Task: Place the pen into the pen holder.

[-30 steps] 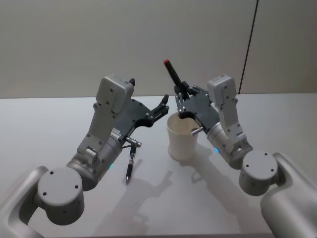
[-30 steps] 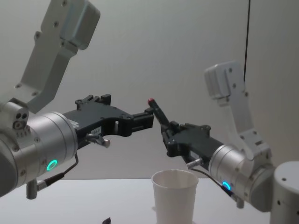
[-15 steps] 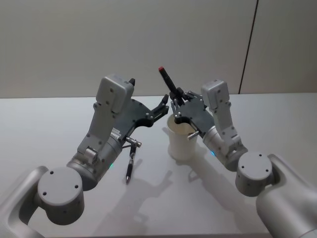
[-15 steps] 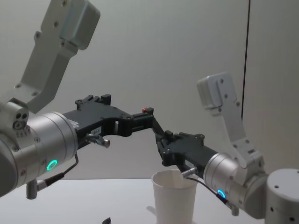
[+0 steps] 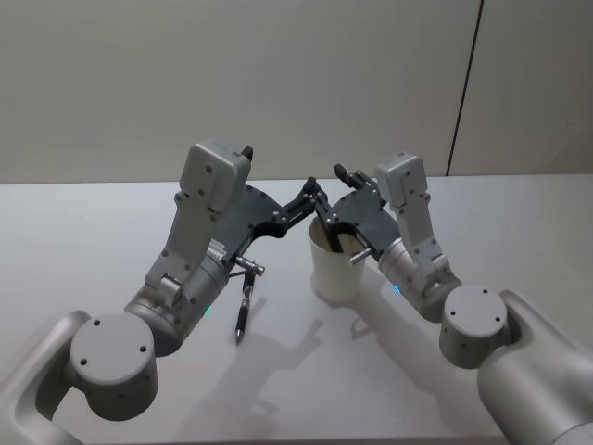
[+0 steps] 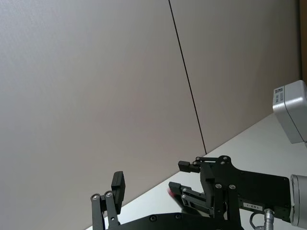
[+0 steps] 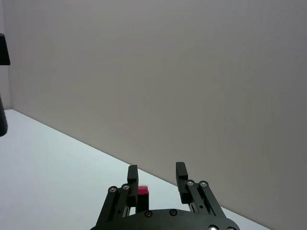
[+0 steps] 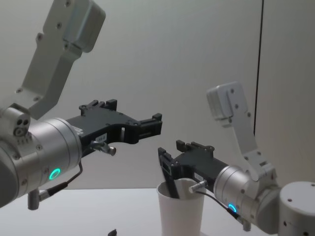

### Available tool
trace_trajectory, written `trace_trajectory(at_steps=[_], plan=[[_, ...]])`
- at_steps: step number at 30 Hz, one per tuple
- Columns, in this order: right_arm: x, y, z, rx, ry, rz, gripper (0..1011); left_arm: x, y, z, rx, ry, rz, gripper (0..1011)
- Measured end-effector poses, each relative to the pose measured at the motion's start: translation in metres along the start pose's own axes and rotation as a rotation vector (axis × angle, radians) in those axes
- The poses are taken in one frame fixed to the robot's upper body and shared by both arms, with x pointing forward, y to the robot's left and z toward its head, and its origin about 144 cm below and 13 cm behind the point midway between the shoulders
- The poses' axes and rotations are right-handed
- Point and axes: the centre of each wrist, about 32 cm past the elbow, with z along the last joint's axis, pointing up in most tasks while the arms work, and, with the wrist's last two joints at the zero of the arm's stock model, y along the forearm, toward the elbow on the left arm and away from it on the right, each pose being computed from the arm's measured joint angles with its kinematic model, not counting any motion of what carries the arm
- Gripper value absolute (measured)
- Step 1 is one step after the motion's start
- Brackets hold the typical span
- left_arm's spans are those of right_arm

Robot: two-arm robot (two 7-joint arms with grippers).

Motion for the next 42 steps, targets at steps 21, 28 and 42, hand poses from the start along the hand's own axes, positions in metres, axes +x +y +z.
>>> trace_trajectory(at_steps=[21, 28, 42], plan=[[0.003, 0.000, -0.001, 0.014, 0.018, -0.011, 1001, 0.000, 0.000, 0.000, 0.000, 0.000, 0.000, 1004], [0.004, -0.005, 0.003, 0.028, 0.026, -0.037, 1001, 0.000, 0.000, 0.000, 0.000, 0.000, 0.000, 1004], [0.011, -0.035, 0.023, 0.051, 0.053, -0.200, 1001, 0.000, 0.000, 0.000, 0.000, 0.000, 0.000, 1004]])
